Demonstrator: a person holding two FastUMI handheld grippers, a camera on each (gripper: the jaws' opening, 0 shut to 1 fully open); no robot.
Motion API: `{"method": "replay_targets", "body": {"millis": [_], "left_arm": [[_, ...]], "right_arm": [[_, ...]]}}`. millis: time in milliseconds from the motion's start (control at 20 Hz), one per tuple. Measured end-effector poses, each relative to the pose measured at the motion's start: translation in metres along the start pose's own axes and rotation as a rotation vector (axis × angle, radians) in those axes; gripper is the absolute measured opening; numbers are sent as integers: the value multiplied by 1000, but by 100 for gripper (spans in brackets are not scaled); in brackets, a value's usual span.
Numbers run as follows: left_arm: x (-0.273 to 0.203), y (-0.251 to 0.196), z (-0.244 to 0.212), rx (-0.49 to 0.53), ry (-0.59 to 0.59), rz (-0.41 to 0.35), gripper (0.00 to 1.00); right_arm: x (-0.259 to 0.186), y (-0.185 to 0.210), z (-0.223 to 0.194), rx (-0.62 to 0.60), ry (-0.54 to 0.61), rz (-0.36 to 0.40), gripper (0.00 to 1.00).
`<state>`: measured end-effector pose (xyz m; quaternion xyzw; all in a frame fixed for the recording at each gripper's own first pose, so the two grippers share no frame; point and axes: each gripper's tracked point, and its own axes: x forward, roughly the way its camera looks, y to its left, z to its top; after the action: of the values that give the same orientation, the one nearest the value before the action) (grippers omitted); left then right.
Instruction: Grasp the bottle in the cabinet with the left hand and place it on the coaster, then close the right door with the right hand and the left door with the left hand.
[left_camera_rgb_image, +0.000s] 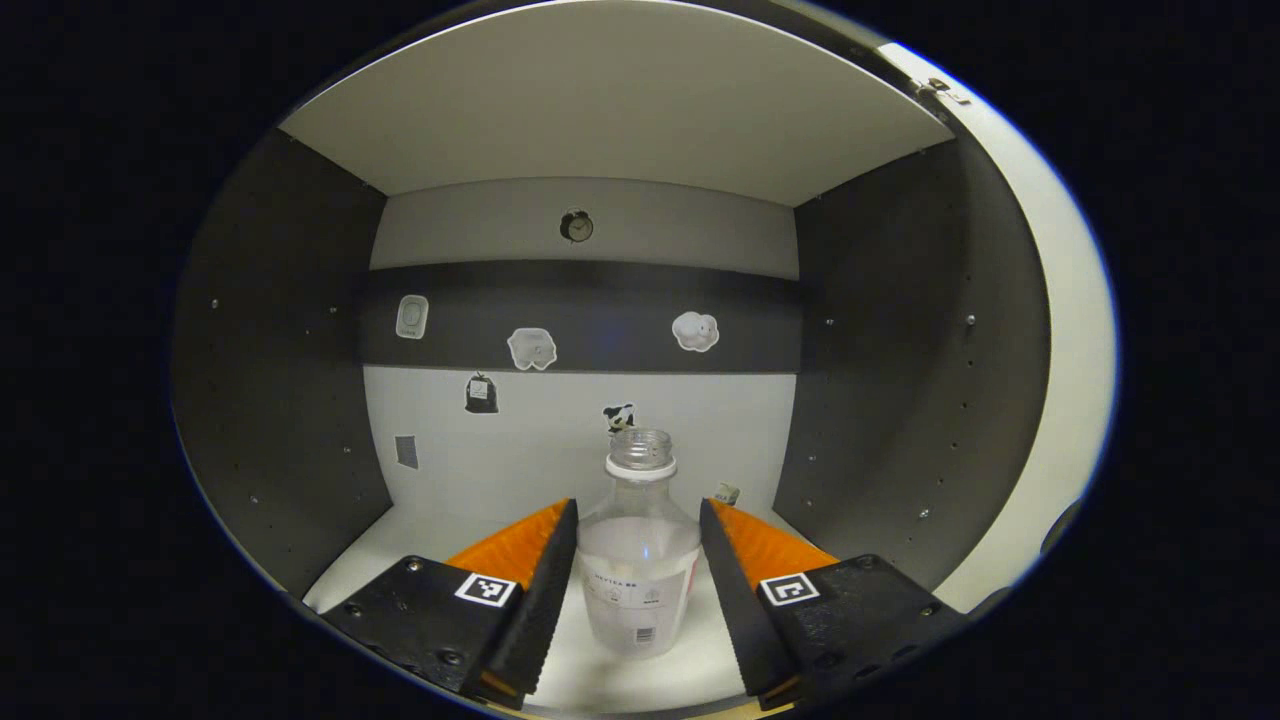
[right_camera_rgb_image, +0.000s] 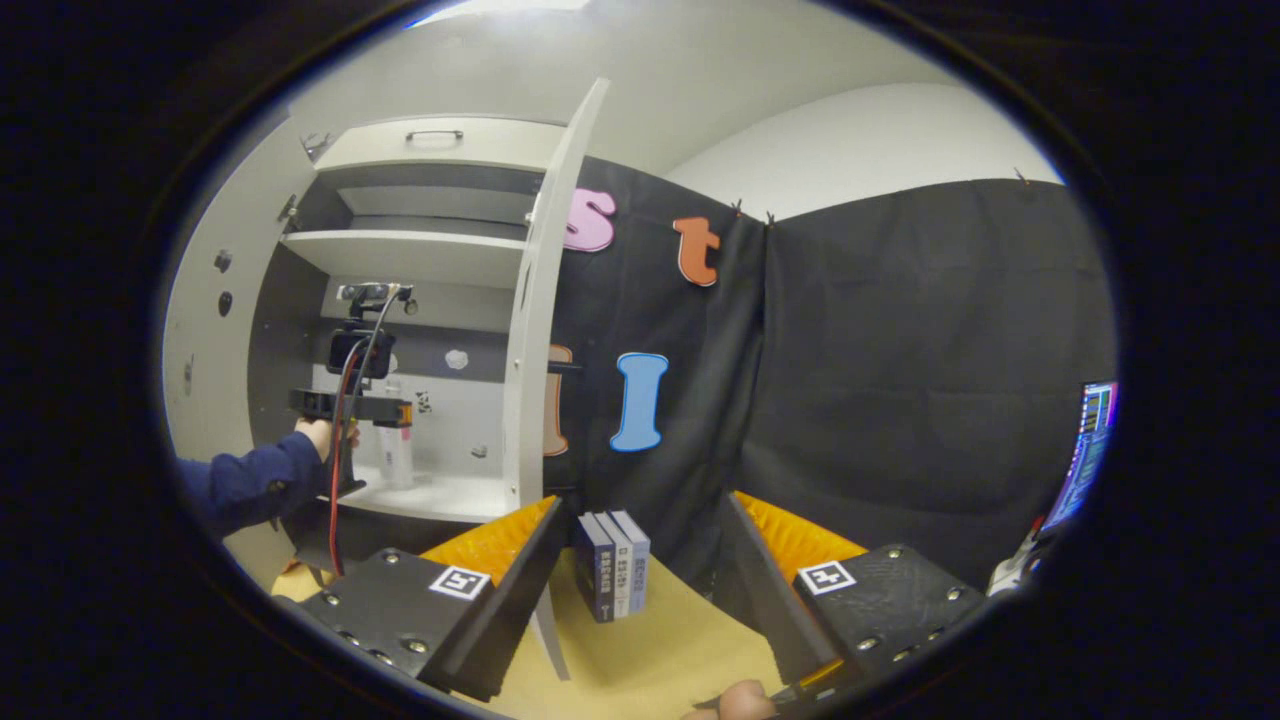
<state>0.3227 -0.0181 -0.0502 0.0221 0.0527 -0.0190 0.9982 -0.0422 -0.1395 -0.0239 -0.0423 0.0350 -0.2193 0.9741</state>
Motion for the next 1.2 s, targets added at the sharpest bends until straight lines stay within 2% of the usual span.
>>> {"method": "replay_targets", "body": {"millis": [250, 600, 950, 1200], "left_arm": [[-41, -3, 14, -14, -22, -67, 74], [-130, -4, 3, -78, -5, -166, 74], [-212, 7, -39, -50, 29, -221, 73], [-257, 5, -94, -131, 114, -294, 74]], "right_arm": [[-5, 1, -1, 11, -3, 36, 96], [-18, -2, -3, 10, -10, 115, 96], [-23, 21, -3, 37, -13, 245, 96], [-27, 41, -4, 39, -13, 300, 96]]}}
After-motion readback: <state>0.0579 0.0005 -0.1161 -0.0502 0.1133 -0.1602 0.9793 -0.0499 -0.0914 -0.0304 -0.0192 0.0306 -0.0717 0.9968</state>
